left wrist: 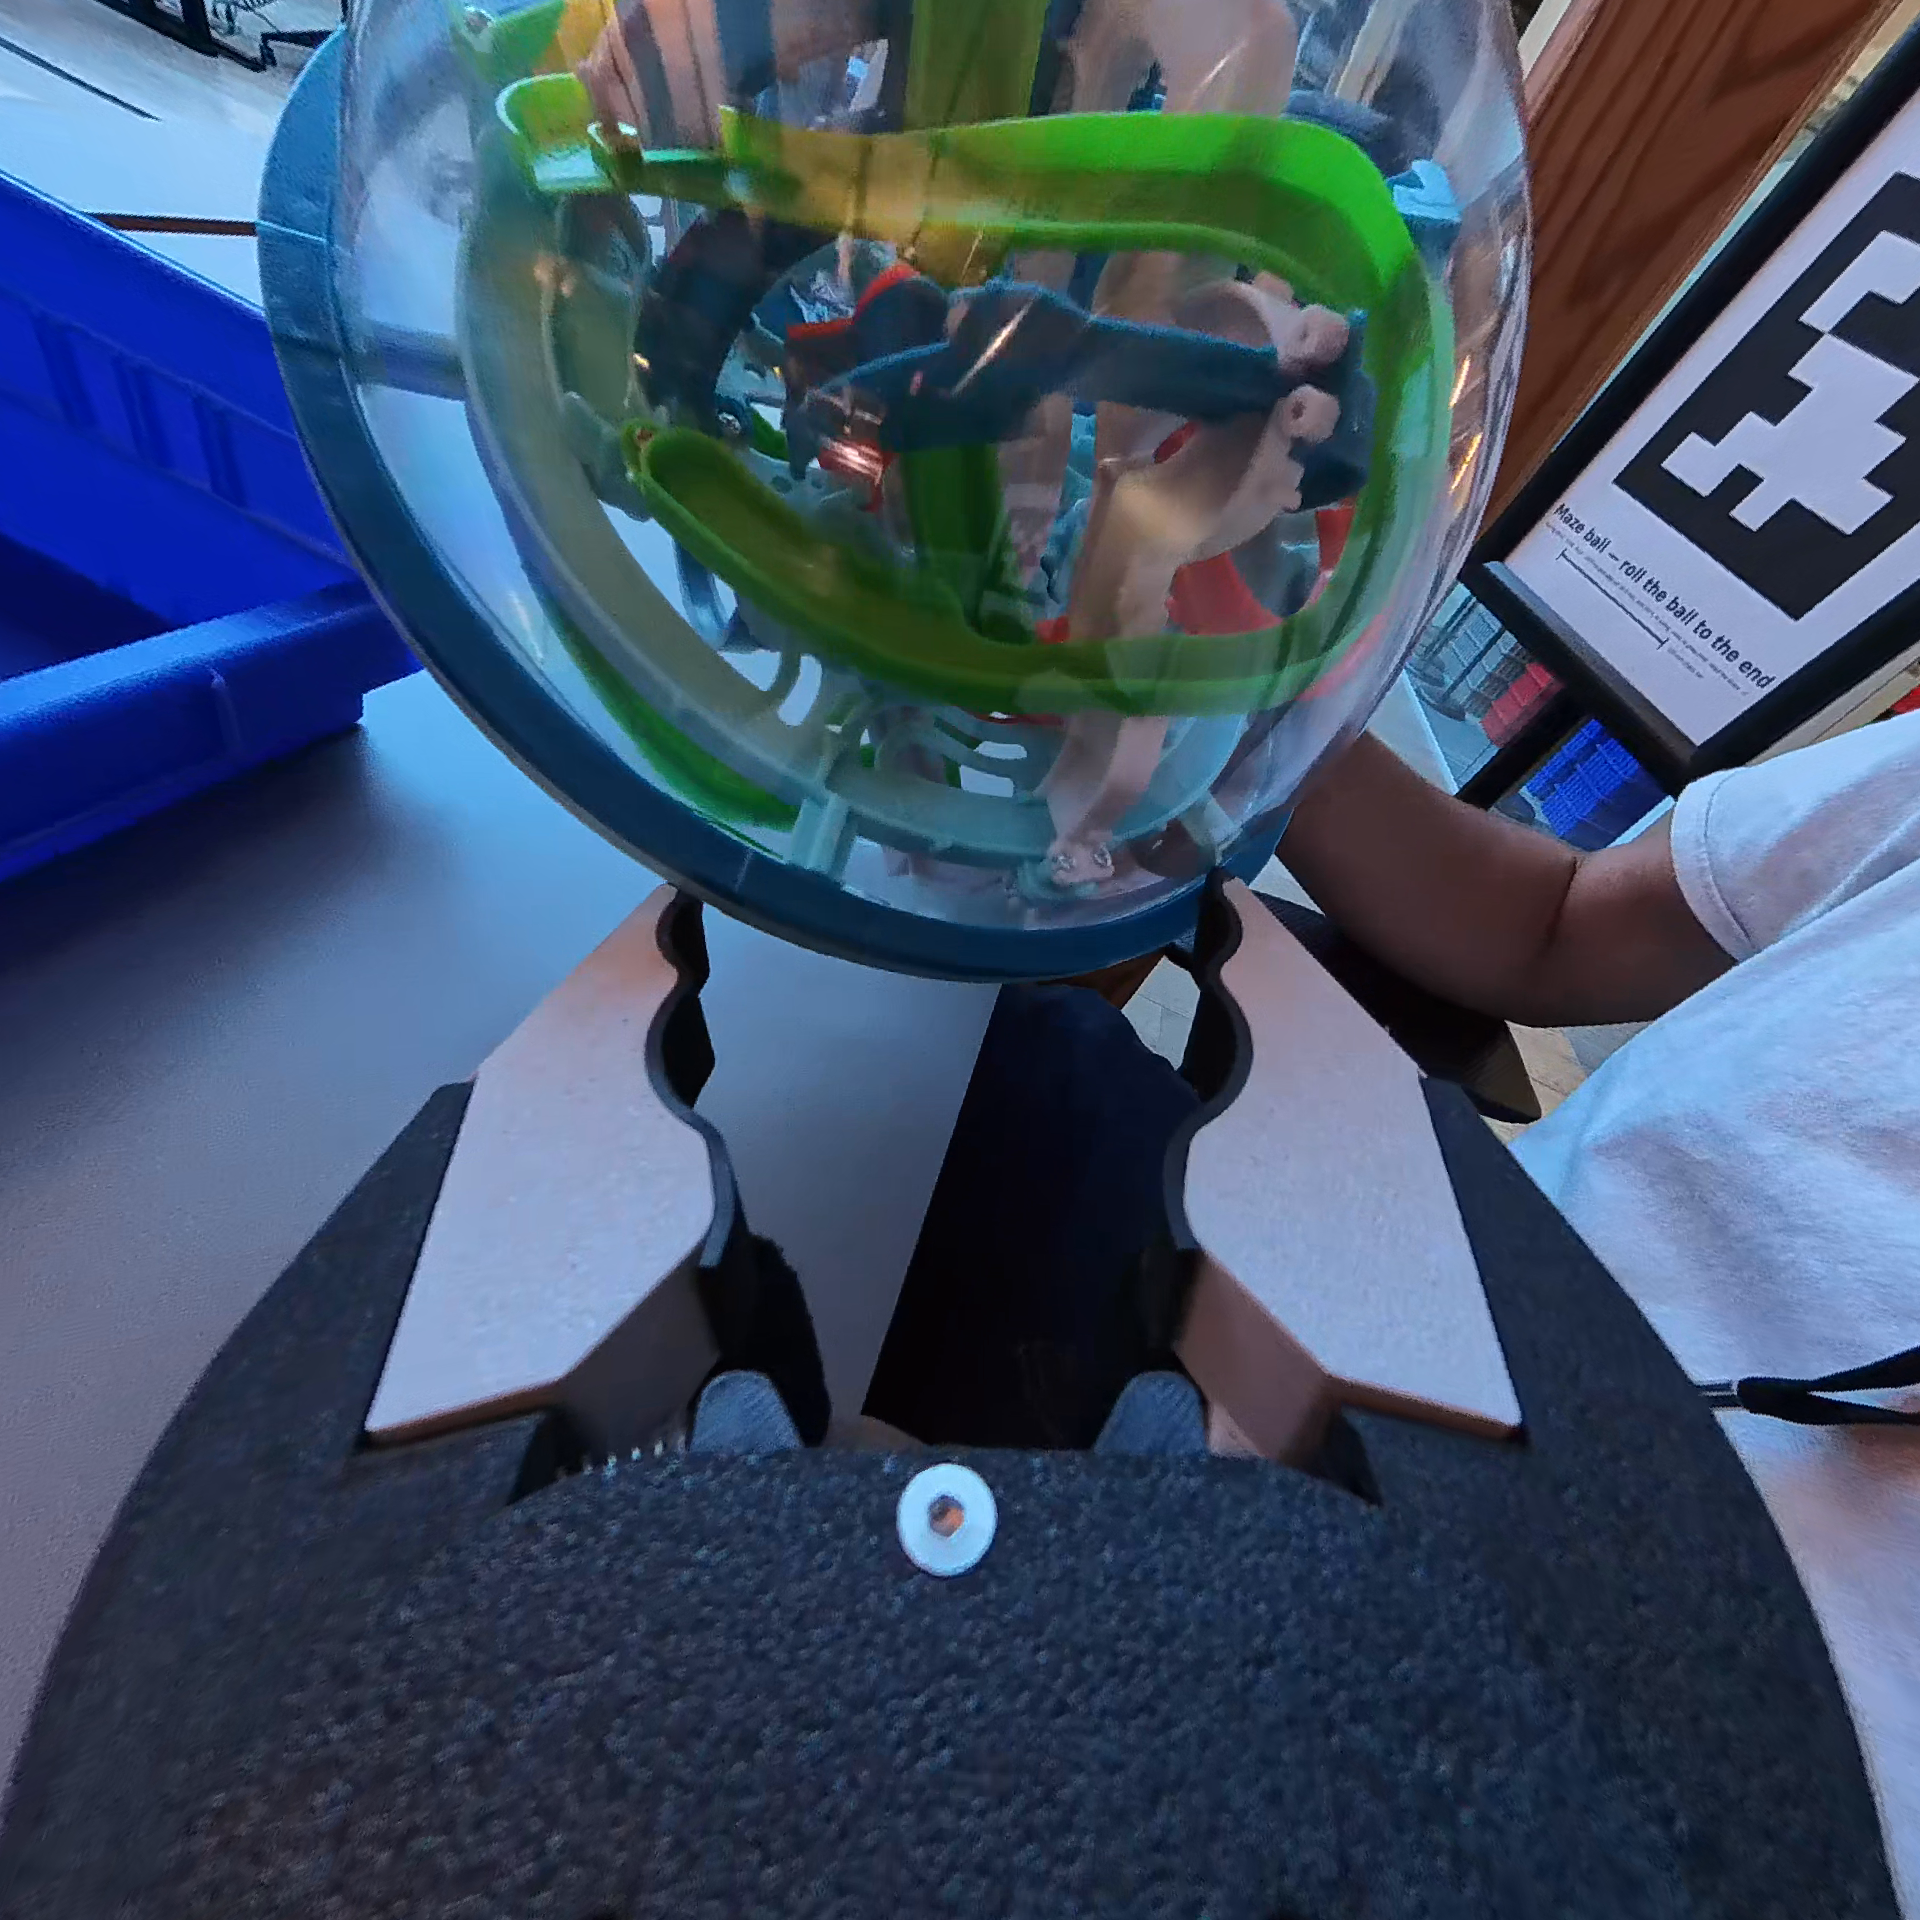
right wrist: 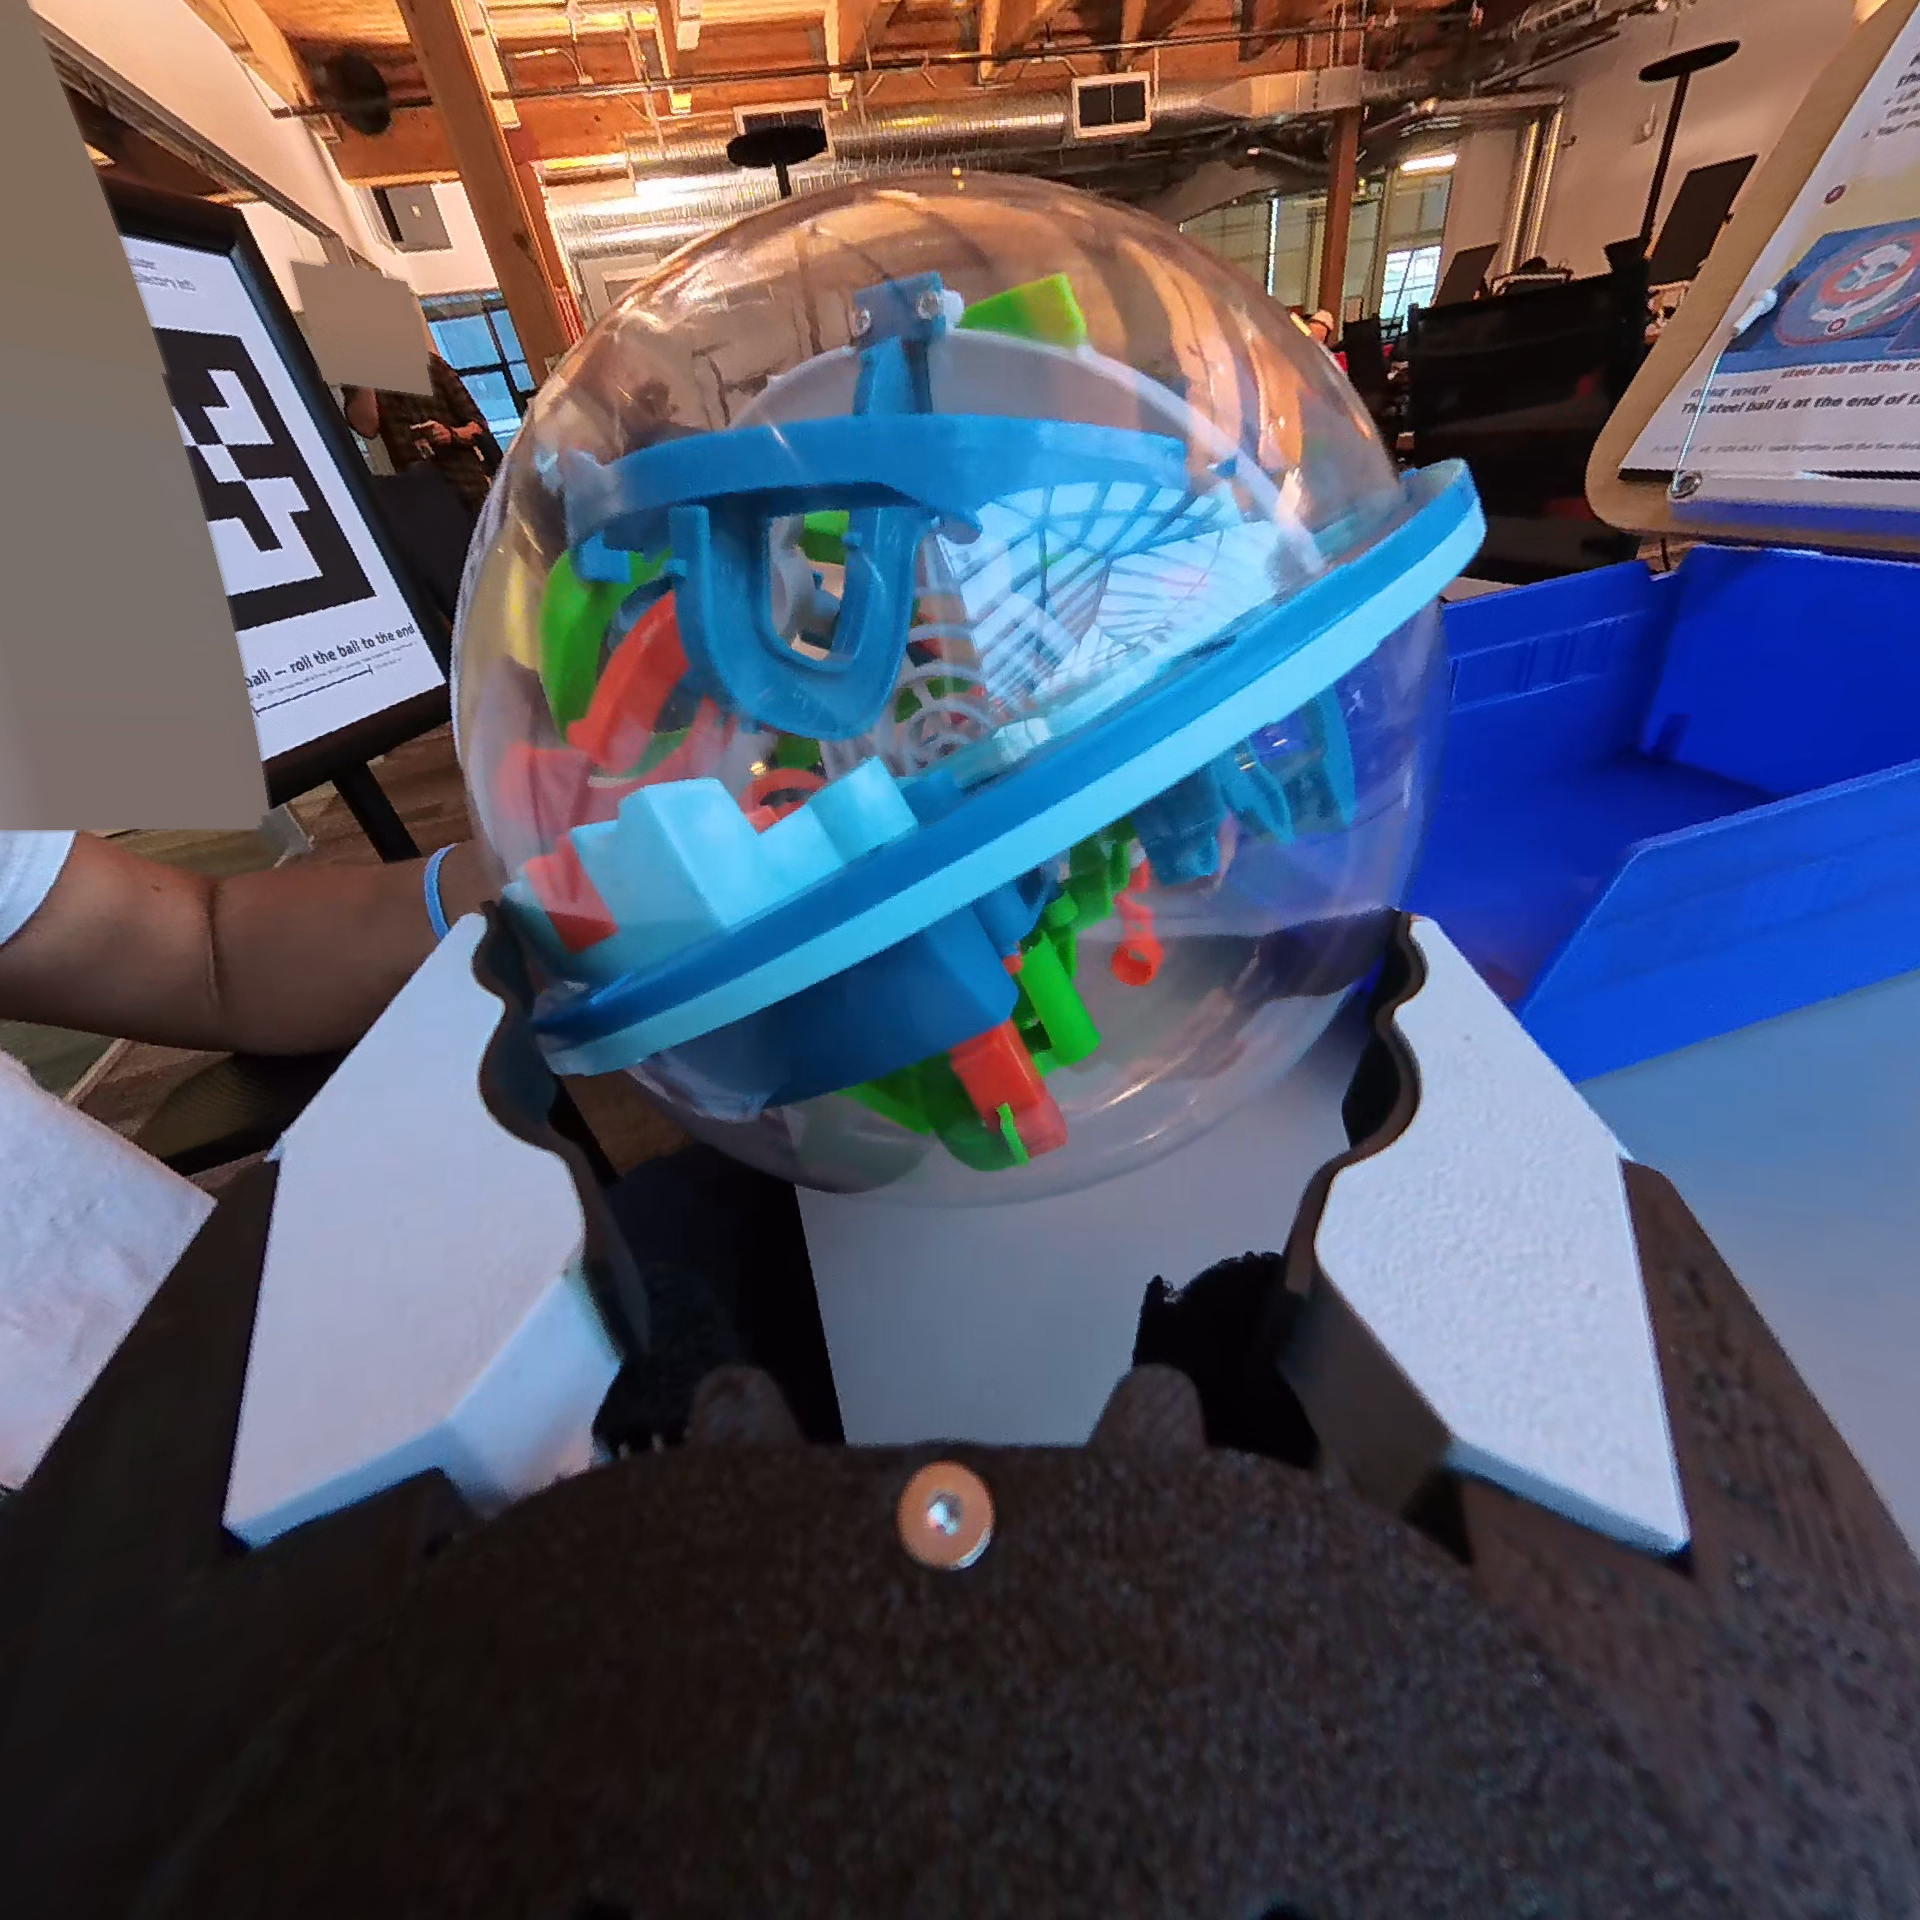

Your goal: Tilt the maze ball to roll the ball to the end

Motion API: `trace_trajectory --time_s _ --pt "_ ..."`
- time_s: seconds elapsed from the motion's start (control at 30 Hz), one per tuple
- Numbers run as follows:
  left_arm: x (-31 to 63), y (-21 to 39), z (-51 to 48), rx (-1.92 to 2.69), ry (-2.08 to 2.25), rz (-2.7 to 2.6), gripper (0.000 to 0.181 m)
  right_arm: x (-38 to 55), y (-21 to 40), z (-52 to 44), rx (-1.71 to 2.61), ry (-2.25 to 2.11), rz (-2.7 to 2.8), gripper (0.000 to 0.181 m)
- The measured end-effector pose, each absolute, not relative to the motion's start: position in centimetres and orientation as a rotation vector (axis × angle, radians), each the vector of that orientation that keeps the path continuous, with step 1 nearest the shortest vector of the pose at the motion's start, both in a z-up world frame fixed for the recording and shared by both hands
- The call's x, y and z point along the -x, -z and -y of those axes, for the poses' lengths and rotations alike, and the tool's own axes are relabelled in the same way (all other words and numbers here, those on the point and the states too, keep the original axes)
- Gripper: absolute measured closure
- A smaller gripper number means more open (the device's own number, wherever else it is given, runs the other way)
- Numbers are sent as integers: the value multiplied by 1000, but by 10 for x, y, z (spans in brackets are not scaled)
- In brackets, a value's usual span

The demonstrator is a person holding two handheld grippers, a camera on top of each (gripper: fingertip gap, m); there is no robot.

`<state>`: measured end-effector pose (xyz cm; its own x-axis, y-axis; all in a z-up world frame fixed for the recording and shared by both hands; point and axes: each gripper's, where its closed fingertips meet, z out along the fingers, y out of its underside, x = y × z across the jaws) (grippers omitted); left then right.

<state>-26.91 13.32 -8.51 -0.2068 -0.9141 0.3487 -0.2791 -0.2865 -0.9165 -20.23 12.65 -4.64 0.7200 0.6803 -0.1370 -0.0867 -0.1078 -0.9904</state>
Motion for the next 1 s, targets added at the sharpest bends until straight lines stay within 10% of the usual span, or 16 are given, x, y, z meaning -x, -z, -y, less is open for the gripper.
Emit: trace_trajectory --time_s 1.0 --pt "283 72 -168 905 154 -1506 69 215 33 -112 1400 -938 492 29"
